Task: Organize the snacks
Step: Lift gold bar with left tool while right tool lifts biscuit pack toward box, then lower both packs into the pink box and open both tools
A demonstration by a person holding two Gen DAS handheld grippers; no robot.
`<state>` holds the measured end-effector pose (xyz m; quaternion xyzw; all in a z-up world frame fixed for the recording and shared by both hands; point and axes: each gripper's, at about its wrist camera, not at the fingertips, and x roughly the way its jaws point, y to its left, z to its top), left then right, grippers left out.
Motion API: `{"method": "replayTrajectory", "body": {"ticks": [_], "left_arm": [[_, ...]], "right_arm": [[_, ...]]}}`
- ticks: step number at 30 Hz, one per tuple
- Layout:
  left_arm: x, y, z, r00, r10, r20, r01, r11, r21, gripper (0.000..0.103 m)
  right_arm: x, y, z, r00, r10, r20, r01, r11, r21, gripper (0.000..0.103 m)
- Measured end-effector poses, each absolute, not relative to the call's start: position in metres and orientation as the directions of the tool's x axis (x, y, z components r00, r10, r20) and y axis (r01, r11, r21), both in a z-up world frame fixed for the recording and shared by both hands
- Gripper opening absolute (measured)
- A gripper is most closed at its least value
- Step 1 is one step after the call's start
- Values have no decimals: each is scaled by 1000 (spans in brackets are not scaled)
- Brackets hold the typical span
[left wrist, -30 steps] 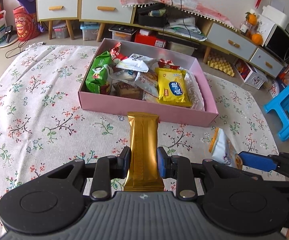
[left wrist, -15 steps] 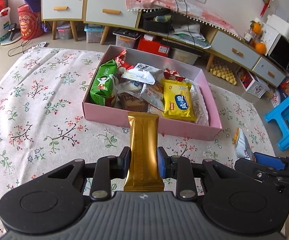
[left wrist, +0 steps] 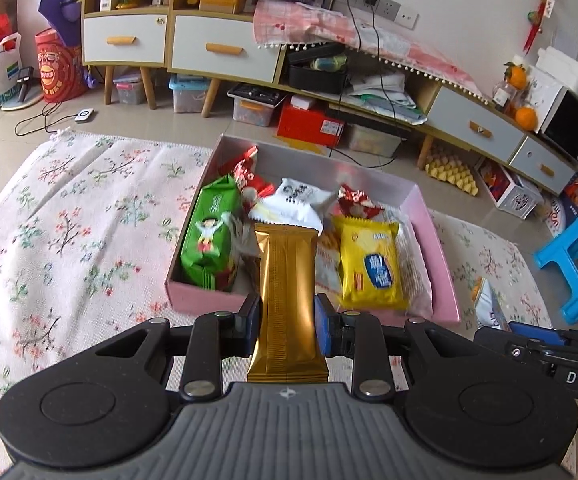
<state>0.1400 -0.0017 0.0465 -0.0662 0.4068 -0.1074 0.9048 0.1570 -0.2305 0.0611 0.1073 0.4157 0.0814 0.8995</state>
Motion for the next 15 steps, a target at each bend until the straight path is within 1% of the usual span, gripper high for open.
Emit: {"method": "replayTrajectory", "body": {"ticks": [8, 15], "left_arm": [[161, -5, 49, 653, -273, -706, 160, 962, -223, 26], [185, 9, 47, 666, -268, -697, 134, 961, -241, 26]], "right_arm": [[186, -232, 57, 640, 265, -721, -48, 951, 307, 52], [213, -233, 54, 637, 268, -723, -19, 943, 333, 52]]}}
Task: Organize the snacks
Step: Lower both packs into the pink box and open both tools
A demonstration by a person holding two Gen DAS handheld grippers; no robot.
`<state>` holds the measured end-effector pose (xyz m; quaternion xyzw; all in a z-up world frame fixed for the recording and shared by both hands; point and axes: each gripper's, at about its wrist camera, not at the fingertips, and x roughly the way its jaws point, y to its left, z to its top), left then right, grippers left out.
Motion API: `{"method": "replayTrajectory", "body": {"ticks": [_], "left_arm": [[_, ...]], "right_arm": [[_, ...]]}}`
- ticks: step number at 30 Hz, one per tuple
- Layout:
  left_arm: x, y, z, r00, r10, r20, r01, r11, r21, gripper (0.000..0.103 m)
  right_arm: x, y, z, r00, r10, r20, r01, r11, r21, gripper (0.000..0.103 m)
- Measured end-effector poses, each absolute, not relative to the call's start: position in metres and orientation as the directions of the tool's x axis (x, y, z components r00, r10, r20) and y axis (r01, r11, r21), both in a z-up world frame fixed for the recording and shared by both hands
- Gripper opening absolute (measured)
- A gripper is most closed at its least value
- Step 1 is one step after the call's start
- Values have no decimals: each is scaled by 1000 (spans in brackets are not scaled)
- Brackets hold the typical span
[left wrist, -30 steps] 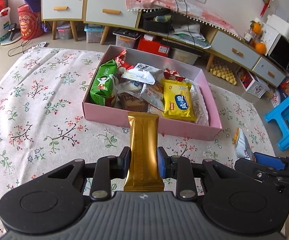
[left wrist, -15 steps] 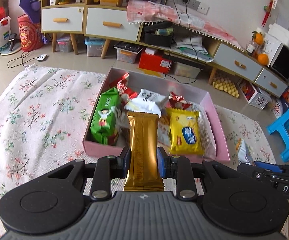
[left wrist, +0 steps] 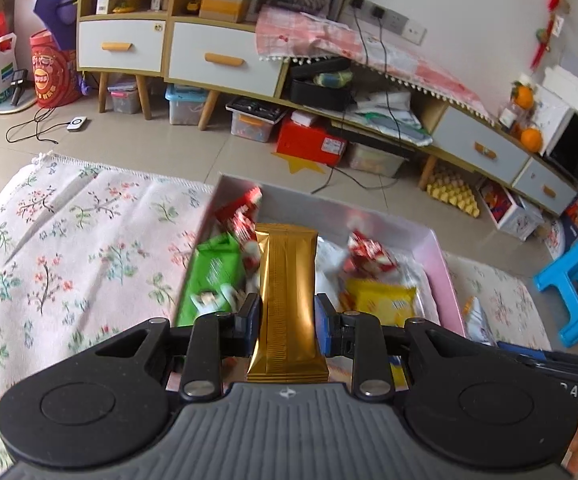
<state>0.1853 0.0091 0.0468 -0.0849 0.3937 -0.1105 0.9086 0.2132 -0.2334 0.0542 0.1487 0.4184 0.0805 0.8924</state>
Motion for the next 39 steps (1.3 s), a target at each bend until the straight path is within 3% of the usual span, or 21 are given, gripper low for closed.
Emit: {"method": "replayTrajectory", "body": {"ticks": [12, 16, 19, 25, 29, 34, 39], "left_arm": [[202, 11, 31, 638, -287, -715, 160, 957, -241, 27], [201, 14, 34, 643, -292, -708, 163, 955, -246, 31], [201, 16, 37, 650, -297, -699, 158, 953, -258, 40], [199, 19, 40, 653, -291, -699, 146, 954, -261, 42], [198, 23, 41, 653, -295, -697, 130, 951, -281, 37], [196, 21, 42, 652, -300, -696, 140, 950, -278, 23], [194, 18, 43, 659, -304, -688, 154, 950, -273, 22]], "right_arm": [[236, -235, 47, 647, 319, -693, 33, 896, 443, 52], [238, -234, 43, 654, 332, -680, 46, 880, 473, 52], [239, -234, 40, 664, 336, -668, 62, 865, 497, 52], [237, -233, 37, 672, 318, -669, 79, 867, 491, 55], [236, -239, 37, 680, 331, -654, 94, 846, 525, 55], [235, -234, 34, 663, 358, -658, 71, 844, 531, 55], [233, -231, 39, 668, 366, -648, 58, 842, 536, 55]]}}
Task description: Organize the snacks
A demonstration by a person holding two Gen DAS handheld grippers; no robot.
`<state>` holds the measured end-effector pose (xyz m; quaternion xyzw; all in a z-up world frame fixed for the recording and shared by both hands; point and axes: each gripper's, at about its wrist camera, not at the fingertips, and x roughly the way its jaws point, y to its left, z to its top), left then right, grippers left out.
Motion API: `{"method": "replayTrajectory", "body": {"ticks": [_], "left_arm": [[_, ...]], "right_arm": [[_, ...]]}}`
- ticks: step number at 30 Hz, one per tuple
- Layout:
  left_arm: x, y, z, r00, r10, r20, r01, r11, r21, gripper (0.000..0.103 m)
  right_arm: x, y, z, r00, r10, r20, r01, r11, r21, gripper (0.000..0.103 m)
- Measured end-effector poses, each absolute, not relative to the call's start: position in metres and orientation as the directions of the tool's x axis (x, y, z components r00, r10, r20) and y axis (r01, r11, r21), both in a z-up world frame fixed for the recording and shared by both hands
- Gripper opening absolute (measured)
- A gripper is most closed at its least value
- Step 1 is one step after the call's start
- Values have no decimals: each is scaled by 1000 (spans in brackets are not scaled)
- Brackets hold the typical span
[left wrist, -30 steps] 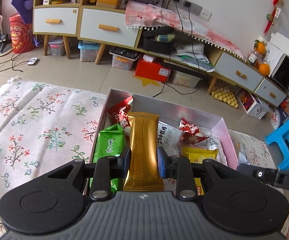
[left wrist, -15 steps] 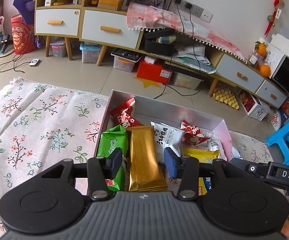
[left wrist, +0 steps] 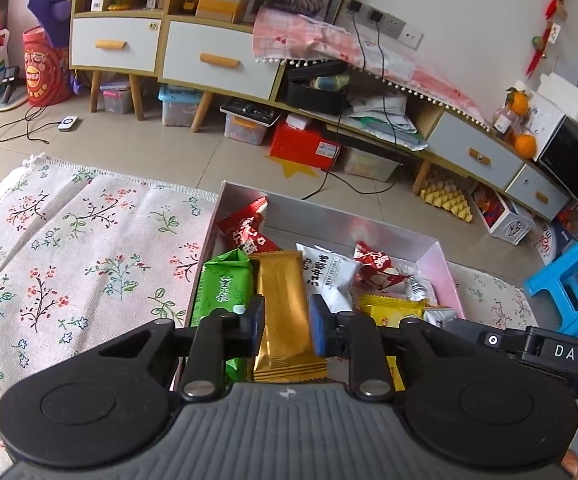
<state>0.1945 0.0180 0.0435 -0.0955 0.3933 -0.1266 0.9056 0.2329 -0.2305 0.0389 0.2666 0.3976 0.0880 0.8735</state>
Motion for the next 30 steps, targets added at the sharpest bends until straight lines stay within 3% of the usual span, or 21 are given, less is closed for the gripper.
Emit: {"method": "replayTrajectory", "body": {"ticks": [11, 20, 26, 29, 30], "left_arm": [[177, 12, 43, 644, -210, -736, 114, 977, -179, 24], [149, 3, 59, 703, -107, -703, 123, 992, -28, 27], [125, 2, 70, 722, -108, -683, 118, 992, -33, 27], [107, 3, 77, 741, -93, -665, 112, 994, -15, 36], [100, 4, 78, 746, -88, -661, 105, 994, -14, 46]], "right_arm": [[221, -218, 50, 654, 352, -669, 33, 871, 491, 55], [188, -205, 76, 680, 294, -672, 5, 914, 405, 55], [158, -207, 92, 712, 260, -652, 10, 925, 380, 55], [137, -203, 99, 725, 238, -647, 5, 937, 350, 59], [129, -200, 101, 730, 222, -646, 5, 944, 330, 62]]}}
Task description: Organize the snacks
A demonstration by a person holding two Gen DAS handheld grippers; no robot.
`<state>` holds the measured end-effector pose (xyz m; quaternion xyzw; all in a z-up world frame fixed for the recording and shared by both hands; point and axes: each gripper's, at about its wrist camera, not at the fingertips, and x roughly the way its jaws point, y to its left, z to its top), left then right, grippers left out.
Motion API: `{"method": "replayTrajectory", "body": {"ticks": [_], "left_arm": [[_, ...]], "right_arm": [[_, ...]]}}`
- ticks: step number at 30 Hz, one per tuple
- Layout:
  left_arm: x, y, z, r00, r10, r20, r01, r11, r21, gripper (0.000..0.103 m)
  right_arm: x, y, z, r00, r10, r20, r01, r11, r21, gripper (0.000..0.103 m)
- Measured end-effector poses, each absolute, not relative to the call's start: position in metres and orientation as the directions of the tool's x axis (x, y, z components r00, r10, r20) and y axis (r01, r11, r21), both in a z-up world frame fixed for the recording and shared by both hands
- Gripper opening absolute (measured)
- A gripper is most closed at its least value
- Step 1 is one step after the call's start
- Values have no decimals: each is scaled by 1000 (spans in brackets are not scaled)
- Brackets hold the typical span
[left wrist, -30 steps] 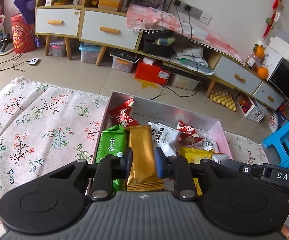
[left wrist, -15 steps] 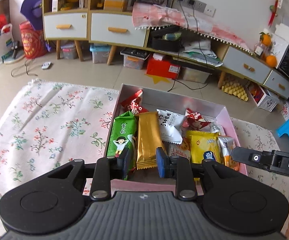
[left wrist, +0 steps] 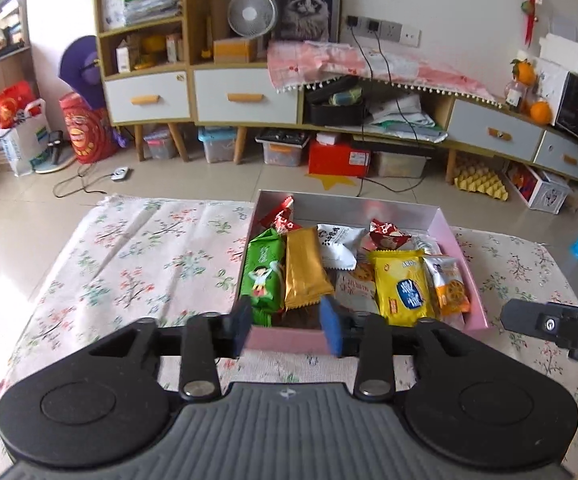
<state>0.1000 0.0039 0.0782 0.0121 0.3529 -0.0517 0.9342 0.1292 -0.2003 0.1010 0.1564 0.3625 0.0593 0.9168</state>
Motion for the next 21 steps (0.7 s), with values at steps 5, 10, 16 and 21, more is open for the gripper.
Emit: {"method": "replayTrajectory", "body": {"ticks": [5, 10, 16, 21], "left_arm": [[57, -2, 79, 762, -72, -643, 122, 992, 34, 81], [22, -2, 71, 763, -52, -645, 131, 988, 76, 99], [3, 7, 65, 737, -76, -672, 123, 992, 23, 102], [3, 4, 66, 754, -56, -654, 116, 992, 50, 102]], "right_arm": [[85, -190, 104, 730, 192, -656, -8, 962, 273, 73], [39, -188, 102, 739, 160, -654, 6, 970, 244, 91], [12, -191, 92, 724, 123, -679, 51, 972, 230, 96], [8, -186, 91, 729, 106, -676, 43, 979, 199, 99]]}}
